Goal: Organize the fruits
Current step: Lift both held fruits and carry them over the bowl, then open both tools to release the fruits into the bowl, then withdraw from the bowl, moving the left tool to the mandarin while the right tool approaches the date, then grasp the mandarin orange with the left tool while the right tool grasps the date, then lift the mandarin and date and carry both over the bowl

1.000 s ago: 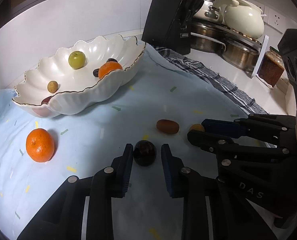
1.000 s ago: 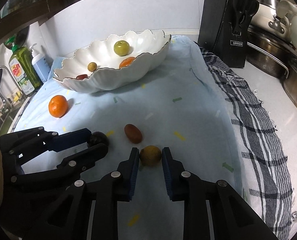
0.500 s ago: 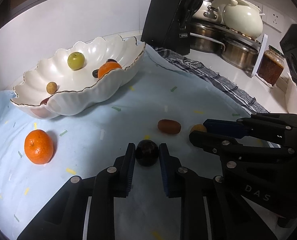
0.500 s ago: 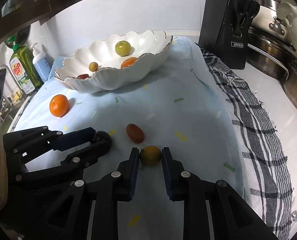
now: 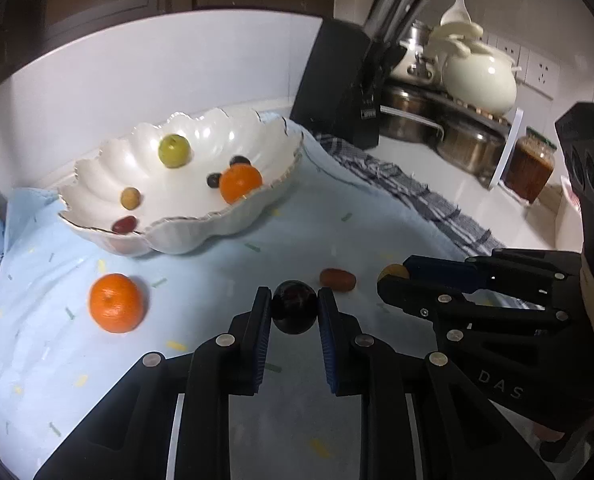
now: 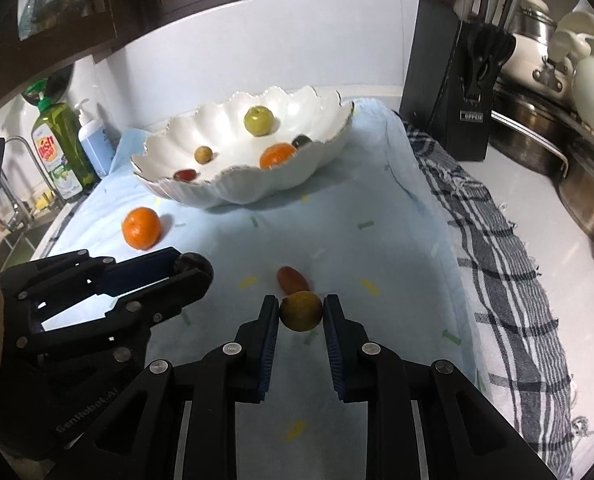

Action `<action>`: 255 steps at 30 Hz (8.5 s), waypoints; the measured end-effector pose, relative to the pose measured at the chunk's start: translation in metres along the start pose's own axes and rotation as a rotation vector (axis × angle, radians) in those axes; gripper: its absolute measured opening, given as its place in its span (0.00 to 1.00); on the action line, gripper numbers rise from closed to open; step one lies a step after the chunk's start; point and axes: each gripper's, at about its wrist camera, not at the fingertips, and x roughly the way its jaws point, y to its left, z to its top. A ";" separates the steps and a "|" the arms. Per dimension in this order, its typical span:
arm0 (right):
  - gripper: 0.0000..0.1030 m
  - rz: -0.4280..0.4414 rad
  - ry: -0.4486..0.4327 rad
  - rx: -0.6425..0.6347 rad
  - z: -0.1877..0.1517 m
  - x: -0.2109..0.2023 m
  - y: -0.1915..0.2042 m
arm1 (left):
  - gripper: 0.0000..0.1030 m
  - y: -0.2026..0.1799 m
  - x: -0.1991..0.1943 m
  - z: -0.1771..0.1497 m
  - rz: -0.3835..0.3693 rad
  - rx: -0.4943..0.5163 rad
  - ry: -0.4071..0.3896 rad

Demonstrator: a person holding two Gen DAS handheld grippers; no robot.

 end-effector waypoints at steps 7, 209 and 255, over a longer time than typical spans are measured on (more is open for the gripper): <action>0.24 0.001 -0.058 -0.006 0.011 -0.023 0.015 | 0.23 0.009 -0.026 0.007 0.015 -0.017 -0.041; 0.22 -0.242 0.052 0.154 0.016 0.058 0.022 | 0.44 0.119 0.040 -0.006 0.139 -0.009 0.079; 0.22 -0.041 -0.217 0.012 0.128 0.001 0.069 | 0.43 0.122 -0.045 0.092 0.180 -0.076 -0.164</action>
